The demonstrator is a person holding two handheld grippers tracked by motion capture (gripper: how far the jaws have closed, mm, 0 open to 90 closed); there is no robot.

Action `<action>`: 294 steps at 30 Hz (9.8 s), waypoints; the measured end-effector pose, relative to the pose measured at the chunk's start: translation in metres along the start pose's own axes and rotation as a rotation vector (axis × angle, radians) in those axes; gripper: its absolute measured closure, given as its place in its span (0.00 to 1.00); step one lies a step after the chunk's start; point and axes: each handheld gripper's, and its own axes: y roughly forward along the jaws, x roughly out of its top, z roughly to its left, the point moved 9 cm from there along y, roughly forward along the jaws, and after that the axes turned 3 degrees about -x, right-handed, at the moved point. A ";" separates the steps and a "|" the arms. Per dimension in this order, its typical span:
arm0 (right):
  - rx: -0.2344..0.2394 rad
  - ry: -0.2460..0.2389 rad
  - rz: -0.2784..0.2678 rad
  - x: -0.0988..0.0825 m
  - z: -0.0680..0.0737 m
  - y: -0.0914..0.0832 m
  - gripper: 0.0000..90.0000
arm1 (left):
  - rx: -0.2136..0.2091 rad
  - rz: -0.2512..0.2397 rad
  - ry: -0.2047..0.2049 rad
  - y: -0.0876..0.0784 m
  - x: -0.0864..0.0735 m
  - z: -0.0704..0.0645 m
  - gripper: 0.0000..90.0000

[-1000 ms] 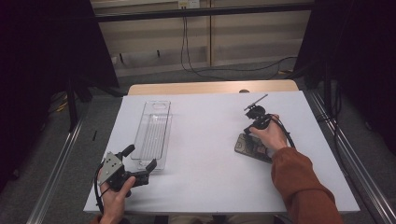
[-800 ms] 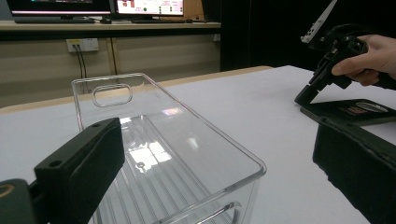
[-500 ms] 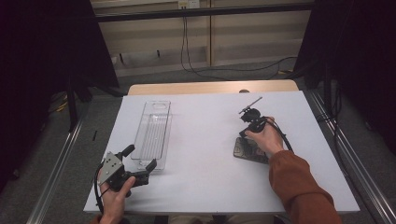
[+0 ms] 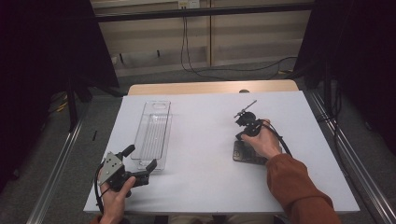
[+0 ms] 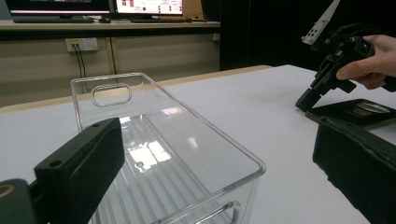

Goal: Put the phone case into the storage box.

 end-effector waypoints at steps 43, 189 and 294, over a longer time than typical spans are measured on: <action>0.127 -0.063 -0.023 -0.022 0.058 -0.010 1.00 | -0.006 0.004 0.001 0.001 -0.001 -0.001 0.02; 0.011 0.144 -0.023 -0.206 -0.002 -0.104 1.00 | -0.003 0.005 -0.005 0.002 0.000 -0.001 0.02; -0.240 0.352 0.125 -0.211 -0.053 -0.096 0.13 | -0.001 0.017 0.001 0.003 -0.002 -0.002 0.02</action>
